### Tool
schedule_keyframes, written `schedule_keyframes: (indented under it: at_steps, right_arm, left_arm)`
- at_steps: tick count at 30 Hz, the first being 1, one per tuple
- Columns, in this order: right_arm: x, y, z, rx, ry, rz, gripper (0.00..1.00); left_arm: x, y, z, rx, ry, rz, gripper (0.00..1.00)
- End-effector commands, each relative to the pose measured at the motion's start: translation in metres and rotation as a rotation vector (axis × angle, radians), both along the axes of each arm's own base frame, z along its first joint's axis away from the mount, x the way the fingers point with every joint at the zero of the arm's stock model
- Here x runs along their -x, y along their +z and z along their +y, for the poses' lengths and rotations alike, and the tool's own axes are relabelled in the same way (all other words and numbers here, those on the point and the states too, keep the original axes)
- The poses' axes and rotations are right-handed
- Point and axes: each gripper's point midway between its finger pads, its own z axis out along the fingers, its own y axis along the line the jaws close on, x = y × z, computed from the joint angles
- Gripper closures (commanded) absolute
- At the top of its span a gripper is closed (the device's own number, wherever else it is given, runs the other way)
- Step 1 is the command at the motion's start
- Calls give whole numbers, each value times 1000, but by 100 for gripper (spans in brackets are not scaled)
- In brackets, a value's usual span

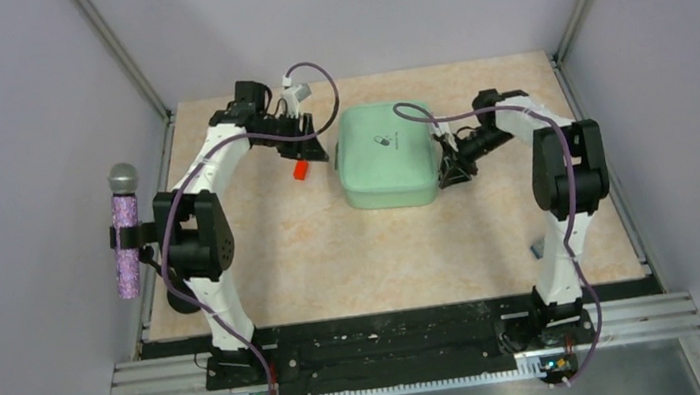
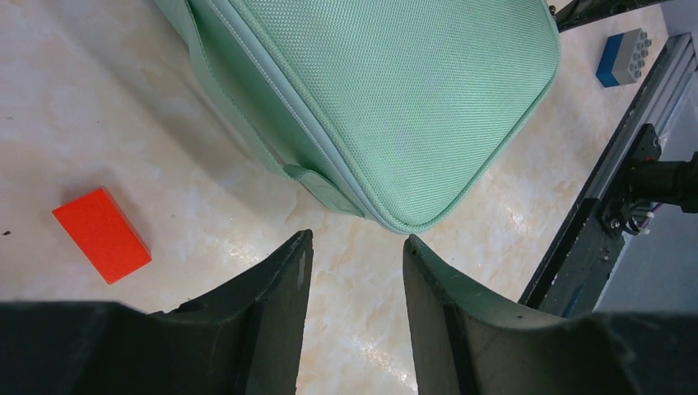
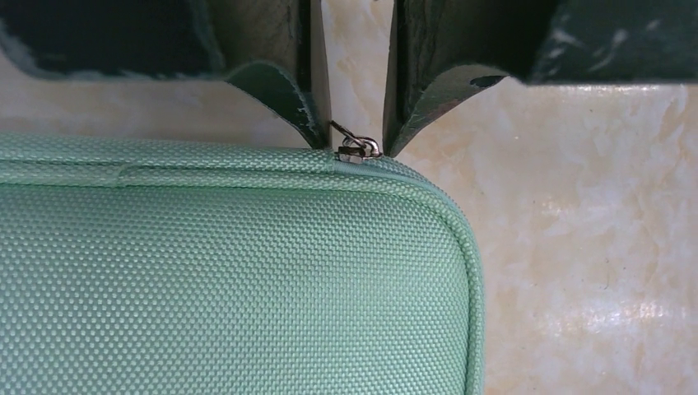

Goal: Organize the medicine kit

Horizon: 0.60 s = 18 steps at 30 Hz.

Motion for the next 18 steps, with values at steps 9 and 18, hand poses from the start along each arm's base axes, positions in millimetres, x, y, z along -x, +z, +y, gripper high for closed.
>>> schedule_keyframes:
  at_steps: [9, 18]
  right_arm:
    - [6, 30, 5, -43, -53, 5, 90]
    - [-9, 38, -8, 63, -379, 90, 100]
  left_arm:
    - [-2, 33, -1, -2, -36, -112, 50]
    - [-24, 21, 0, 9, 117, -90, 48]
